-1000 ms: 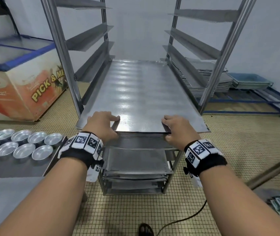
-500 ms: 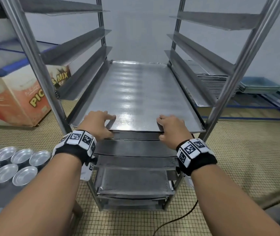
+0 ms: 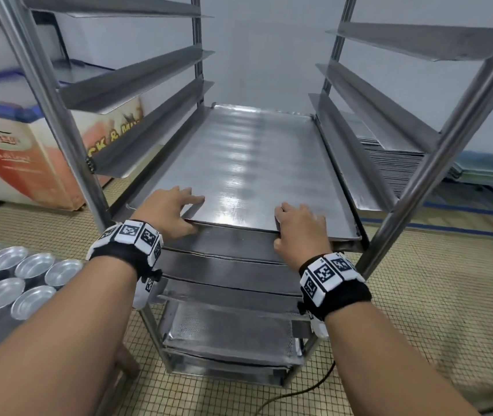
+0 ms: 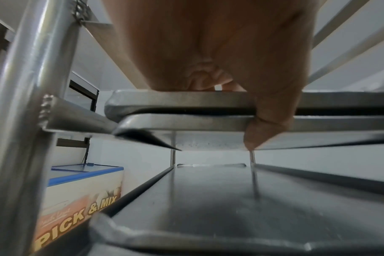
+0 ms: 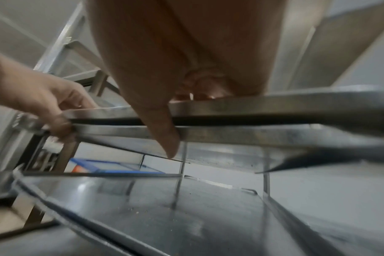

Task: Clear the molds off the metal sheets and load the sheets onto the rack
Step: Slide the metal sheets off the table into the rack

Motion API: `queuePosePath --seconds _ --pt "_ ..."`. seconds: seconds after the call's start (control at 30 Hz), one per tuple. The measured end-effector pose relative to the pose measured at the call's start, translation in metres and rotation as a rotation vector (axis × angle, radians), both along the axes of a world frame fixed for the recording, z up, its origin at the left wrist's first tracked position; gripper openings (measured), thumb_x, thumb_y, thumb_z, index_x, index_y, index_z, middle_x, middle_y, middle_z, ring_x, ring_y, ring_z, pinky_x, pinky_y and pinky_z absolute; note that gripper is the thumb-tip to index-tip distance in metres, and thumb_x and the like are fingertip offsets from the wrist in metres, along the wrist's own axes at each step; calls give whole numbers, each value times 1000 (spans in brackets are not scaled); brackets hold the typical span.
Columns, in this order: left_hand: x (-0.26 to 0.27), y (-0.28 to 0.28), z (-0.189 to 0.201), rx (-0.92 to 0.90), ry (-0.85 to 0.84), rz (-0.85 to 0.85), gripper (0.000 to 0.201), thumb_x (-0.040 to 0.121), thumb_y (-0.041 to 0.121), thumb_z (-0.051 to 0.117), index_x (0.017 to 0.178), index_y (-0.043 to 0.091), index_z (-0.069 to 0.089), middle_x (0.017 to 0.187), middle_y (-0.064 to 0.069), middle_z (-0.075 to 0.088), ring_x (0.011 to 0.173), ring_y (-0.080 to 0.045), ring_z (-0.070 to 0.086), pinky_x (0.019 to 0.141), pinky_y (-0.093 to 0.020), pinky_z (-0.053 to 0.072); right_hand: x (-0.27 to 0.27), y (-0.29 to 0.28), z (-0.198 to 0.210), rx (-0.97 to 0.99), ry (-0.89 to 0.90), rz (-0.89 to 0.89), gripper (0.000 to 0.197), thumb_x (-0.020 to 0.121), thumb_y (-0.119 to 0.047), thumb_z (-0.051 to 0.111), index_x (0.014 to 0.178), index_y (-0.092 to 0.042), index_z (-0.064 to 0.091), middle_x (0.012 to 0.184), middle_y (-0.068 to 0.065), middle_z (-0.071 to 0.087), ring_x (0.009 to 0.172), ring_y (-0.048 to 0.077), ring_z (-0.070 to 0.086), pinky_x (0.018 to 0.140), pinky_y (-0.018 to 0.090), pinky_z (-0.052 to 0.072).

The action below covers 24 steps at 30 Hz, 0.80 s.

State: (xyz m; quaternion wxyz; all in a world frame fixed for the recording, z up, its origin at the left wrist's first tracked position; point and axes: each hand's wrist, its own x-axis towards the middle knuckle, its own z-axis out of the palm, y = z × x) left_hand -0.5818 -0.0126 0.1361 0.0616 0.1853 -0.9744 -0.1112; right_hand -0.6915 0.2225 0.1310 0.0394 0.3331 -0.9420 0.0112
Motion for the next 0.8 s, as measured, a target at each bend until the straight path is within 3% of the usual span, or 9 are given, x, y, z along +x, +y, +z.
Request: queuePosePath --seconds 0.1,0.17,0.3,0.37,0.43,0.5,0.6,0.7,0.8 --pt "13 9 -11 -177 -49 26 78 78 27 67 148 37 34 150 4 38 138 -21 36 114 -42 27 7 -3 -8 56 15 -53 64 91 -19 57 150 -18 30 149 -2 37 141 29 30 108 58 30" --pt "29 16 -23 -277 -46 64 87 78 35 70 151 36 23 159 4 22 145 -21 21 119 -43 14 17 -1 -7 78 -17 -81 73 94 -23 55 155 -17 17 159 2 24 148 31 20 114 58 23" --pt "81 27 -38 -238 -34 85 100 79 42 71 156 32 7 164 -3 -1 150 -27 3 121 -43 11 57 6 -6 39 44 -83 72 89 -37 60 150 -16 28 151 10 37 141 34 30 117 54 21" --pt "117 31 -41 -211 -99 92 92 81 42 67 155 33 13 162 -5 14 148 -28 15 119 -44 22 86 5 -8 -3 65 -50 67 87 -38 61 145 -15 36 147 13 40 139 34 33 115 50 27" --pt "159 33 -44 -52 -104 157 72 82 35 64 146 40 31 145 -5 49 134 -25 44 109 -42 39 118 -4 -8 -19 23 34 49 88 -35 60 132 -15 50 139 13 50 131 32 43 111 46 32" --pt "205 32 -52 93 -118 247 58 84 30 62 138 36 45 133 -1 61 121 -21 58 101 -38 49 156 -20 -11 51 -90 164 33 90 -31 58 119 -15 58 124 12 62 119 32 56 103 42 41" --pt "279 24 -73 127 -210 438 47 84 31 61 131 28 57 128 -1 63 116 -22 60 96 -36 51 214 -56 -27 180 -221 363 31 89 -27 59 117 -15 62 119 11 64 110 34 64 91 42 52" --pt "358 22 -102 203 -265 700 52 86 32 61 136 31 53 135 0 56 121 -23 55 98 -36 48 268 -97 -51 242 -301 542 32 89 -26 59 119 -16 63 118 10 67 107 33 66 88 43 57" --pt "429 31 -130 266 -272 944 53 90 33 59 142 30 47 143 -2 48 128 -25 52 103 -37 45 320 -135 -75 330 -293 738 39 93 -32 56 129 -17 59 126 10 63 114 33 62 92 42 53"
